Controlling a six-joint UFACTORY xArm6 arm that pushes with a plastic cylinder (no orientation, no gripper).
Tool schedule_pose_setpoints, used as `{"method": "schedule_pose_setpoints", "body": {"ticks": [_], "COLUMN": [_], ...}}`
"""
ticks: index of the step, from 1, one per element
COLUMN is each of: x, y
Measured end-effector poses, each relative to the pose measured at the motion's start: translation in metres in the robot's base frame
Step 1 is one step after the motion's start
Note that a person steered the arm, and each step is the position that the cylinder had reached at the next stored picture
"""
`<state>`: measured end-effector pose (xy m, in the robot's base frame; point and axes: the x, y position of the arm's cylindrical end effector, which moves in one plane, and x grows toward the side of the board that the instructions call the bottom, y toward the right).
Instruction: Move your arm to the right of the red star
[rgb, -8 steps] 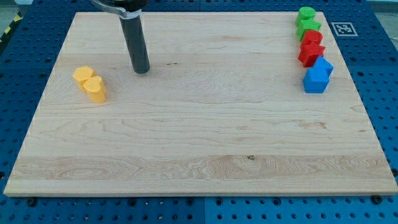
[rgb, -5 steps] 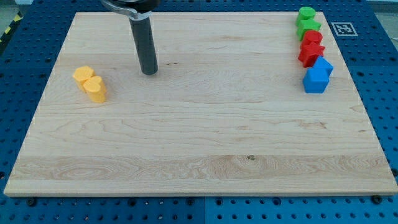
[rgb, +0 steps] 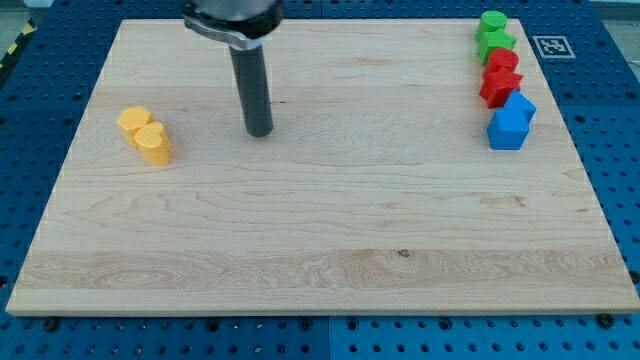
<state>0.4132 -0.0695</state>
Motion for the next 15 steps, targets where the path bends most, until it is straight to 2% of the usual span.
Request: {"method": "schedule_pose_setpoints", "body": {"ticks": [4, 7, 8, 15], "x": [0.054, 0.119, 0.123, 0.123], "y": [0.094, 0.279, 0.305, 0.314]}}
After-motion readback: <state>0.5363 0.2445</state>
